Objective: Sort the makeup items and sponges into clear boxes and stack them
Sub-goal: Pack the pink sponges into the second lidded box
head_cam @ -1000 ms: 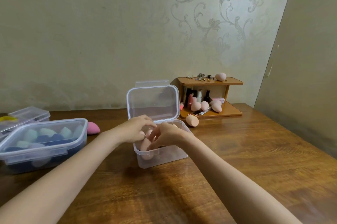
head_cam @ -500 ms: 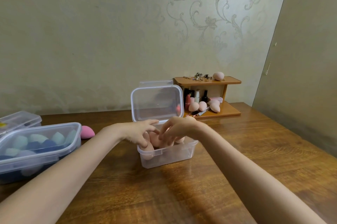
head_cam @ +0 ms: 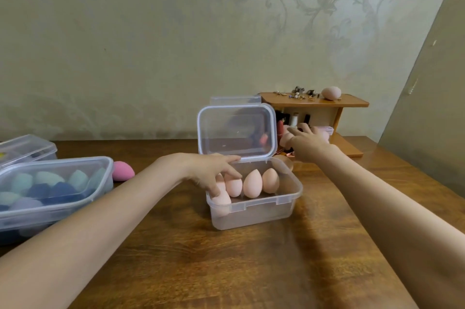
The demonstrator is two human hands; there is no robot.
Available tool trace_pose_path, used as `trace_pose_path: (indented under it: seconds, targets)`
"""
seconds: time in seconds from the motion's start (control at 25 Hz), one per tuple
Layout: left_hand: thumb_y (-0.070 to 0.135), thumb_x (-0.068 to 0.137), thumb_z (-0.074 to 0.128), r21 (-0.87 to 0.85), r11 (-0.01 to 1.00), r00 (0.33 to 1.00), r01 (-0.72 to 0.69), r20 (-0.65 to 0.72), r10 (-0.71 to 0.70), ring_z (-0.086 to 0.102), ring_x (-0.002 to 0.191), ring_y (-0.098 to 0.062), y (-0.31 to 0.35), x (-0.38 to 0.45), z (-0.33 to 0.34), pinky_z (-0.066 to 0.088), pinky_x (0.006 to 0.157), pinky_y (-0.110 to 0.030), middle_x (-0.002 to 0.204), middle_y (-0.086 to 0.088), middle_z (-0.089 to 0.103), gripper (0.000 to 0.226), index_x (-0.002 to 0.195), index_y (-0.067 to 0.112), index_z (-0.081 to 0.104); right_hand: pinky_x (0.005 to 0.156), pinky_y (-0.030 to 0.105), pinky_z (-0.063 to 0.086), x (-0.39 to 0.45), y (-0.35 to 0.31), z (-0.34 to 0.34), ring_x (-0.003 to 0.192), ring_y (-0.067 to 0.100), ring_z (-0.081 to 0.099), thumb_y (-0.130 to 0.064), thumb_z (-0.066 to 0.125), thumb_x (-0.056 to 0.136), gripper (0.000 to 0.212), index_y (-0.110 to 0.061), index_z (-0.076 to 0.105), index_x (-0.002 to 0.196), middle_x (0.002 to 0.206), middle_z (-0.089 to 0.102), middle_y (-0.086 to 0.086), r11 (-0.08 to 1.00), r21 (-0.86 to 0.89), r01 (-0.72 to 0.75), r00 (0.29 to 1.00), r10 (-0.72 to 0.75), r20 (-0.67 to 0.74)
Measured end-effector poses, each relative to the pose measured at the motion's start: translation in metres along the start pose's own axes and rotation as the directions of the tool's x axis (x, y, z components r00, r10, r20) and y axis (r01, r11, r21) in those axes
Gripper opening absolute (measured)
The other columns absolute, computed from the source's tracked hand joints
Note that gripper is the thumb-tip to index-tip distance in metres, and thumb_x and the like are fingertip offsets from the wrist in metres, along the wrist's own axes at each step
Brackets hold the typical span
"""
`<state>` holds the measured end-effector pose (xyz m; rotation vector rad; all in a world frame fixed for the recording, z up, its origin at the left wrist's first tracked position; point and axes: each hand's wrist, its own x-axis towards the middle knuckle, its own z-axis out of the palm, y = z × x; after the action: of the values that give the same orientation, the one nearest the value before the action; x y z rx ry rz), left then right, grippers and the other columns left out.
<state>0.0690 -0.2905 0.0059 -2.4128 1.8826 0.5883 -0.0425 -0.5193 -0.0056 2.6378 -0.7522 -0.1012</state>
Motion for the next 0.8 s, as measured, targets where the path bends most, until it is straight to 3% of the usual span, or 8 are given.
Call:
trace_pose_path:
  seconds: [0.16, 0.28, 0.4, 0.56, 0.6, 0.64, 0.72, 0.8]
  targets:
    - [0.007, 0.086, 0.06, 0.022, 1.0, 1.0, 0.008, 0.002, -0.008, 0.011, 0.145, -0.016, -0.005, 0.002, 0.004, 0.026, 0.114, -0.03, 0.159, 0.013, -0.003, 0.067, 0.144, 0.028, 0.034, 0.107, 0.047, 0.032, 0.004, -0.006, 0.007, 0.132, 0.033, 0.03, -0.017, 0.052, 0.092, 0.044, -0.015, 0.044, 0.135, 0.142, 0.038, 0.013, 0.999, -0.039, -0.009, 0.992, 0.004, -0.128]
    - [0.007, 0.086, 0.06, 0.033, 0.999, 1.0, 0.009, -0.016, -0.009, 0.01, 0.145, -0.016, -0.004, 0.001, 0.008, 0.026, 0.114, -0.03, 0.158, 0.014, -0.003, 0.067, 0.144, 0.027, 0.034, 0.094, 0.04, 0.042, 0.002, 0.0, -0.009, 0.116, 0.031, 0.045, -0.02, 0.057, 0.088, 0.023, -0.009, 0.062, 0.108, 0.123, 0.053, 0.016, 0.933, 0.354, -0.069, 0.941, 0.179, -0.286]
    - [0.004, 0.086, 0.059, 0.056, 0.998, 0.999, 0.019, -0.032, -0.018, 0.01, 0.146, -0.018, -0.001, -0.001, 0.01, 0.028, 0.112, -0.029, 0.159, 0.011, -0.004, 0.069, 0.145, 0.025, 0.032, 0.076, 0.035, 0.049, -0.028, 0.001, -0.046, 0.088, 0.021, 0.056, -0.023, 0.073, 0.077, 0.024, -0.01, 0.055, 0.083, 0.093, 0.06, 0.008, 0.551, 0.834, -0.022, 0.9, 0.375, -0.224]
    - [0.003, 0.082, 0.057, 0.056, 0.998, 0.999, 0.027, -0.032, -0.025, 0.025, 0.14, -0.018, 0.002, -0.004, 0.011, 0.036, 0.103, -0.023, 0.159, 0.008, 0.004, 0.072, 0.146, 0.025, 0.03, 0.075, 0.034, 0.056, -0.089, -0.033, -0.071, 0.073, 0.019, 0.065, -0.023, 0.068, 0.083, 0.028, -0.005, 0.056, 0.101, 0.089, 0.064, 0.012, 0.179, 0.983, 0.047, 0.997, -0.076, -0.034]
    - [0.003, 0.082, 0.057, 0.023, 0.999, 0.999, 0.032, -0.036, -0.031, 0.032, 0.135, -0.017, 0.002, -0.005, 0.011, 0.039, 0.097, -0.021, 0.159, 0.007, 0.008, 0.073, 0.146, 0.024, 0.03, 0.083, 0.036, 0.057, -0.095, -0.044, -0.067, 0.079, 0.021, 0.068, -0.022, 0.064, 0.087, 0.027, -0.005, 0.058, 0.107, 0.094, 0.066, 0.013, 0.2, 0.98, -0.011, 0.975, -0.214, 0.055]
    - [0.002, 0.081, 0.057, -0.011, 0.999, 0.998, 0.03, -0.046, -0.031, 0.036, 0.132, -0.016, 0.004, -0.005, 0.011, 0.04, 0.097, -0.022, 0.158, 0.006, 0.011, 0.073, 0.146, 0.022, 0.03, 0.088, 0.038, 0.056, -0.098, -0.055, -0.061, 0.086, 0.021, 0.07, -0.026, 0.061, 0.089, 0.027, -0.007, 0.06, 0.108, 0.098, 0.068, 0.011, 0.341, 0.94, -0.022, 0.947, -0.294, 0.129]
    - [0.002, 0.081, 0.056, -0.039, 0.999, 0.997, 0.024, -0.068, -0.027, 0.027, 0.14, -0.015, 0.007, -0.008, 0.011, 0.034, 0.109, -0.026, 0.159, 0.008, 0.006, 0.075, 0.148, 0.021, 0.027, 0.091, 0.034, 0.054, -0.093, -0.073, -0.048, 0.092, 0.016, 0.067, -0.037, 0.057, 0.09, 0.032, -0.01, 0.067, 0.104, 0.103, 0.071, 0.008, 0.648, 0.761, 0.035, 0.947, -0.264, 0.181]
    - [0.003, 0.082, 0.057, -0.056, 0.998, 0.995, 0.022, -0.097, -0.027, 0.018, 0.144, -0.014, 0.007, -0.009, 0.012, 0.029, 0.112, -0.024, 0.159, 0.011, 0.004, 0.077, 0.149, 0.022, 0.023, 0.085, 0.032, 0.051, -0.089, -0.084, -0.042, 0.09, 0.018, 0.063, -0.036, 0.055, 0.09, 0.036, -0.005, 0.069, 0.102, 0.105, 0.071, 0.011, 0.722, 0.69, 0.043, 0.972, -0.191, 0.139]
